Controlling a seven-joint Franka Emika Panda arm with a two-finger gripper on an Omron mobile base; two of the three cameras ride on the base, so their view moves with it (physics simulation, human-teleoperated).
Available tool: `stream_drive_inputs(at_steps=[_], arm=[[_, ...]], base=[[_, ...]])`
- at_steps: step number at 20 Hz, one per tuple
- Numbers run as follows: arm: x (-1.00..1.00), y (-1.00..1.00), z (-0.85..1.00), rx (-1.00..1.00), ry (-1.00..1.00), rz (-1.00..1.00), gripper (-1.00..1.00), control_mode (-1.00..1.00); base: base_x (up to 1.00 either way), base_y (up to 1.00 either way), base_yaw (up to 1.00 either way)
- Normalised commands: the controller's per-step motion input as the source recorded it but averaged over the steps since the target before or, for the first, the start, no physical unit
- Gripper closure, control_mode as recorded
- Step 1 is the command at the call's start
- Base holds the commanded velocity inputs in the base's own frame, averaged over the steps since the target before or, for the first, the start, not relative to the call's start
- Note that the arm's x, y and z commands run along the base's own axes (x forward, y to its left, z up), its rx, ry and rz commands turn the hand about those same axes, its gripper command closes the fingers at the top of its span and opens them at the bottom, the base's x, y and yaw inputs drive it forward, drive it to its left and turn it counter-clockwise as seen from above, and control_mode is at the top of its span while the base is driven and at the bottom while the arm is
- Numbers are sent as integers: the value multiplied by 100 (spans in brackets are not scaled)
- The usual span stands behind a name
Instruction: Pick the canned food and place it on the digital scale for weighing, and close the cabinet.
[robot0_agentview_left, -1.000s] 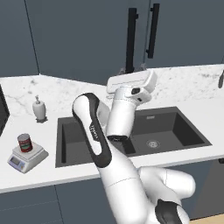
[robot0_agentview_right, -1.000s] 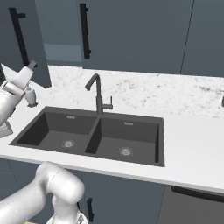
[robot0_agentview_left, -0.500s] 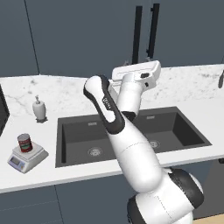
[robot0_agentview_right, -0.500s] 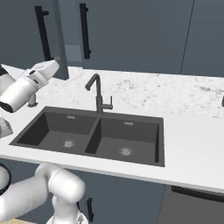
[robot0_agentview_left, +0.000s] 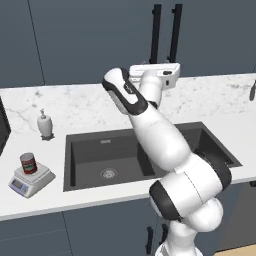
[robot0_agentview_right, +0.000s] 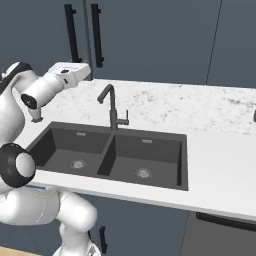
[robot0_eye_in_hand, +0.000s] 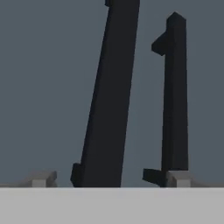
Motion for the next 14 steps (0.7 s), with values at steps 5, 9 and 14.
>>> stream_drive_inputs(at_steps=[5, 9, 14], arm=[[86, 3, 8, 20, 0, 0, -100, -100], [80, 18, 8, 9, 0, 0, -100, -100], [82, 5, 13, 9, 0, 0, -100, -100]], base=[[0, 0, 0], [0, 0, 0], [0, 0, 0]])
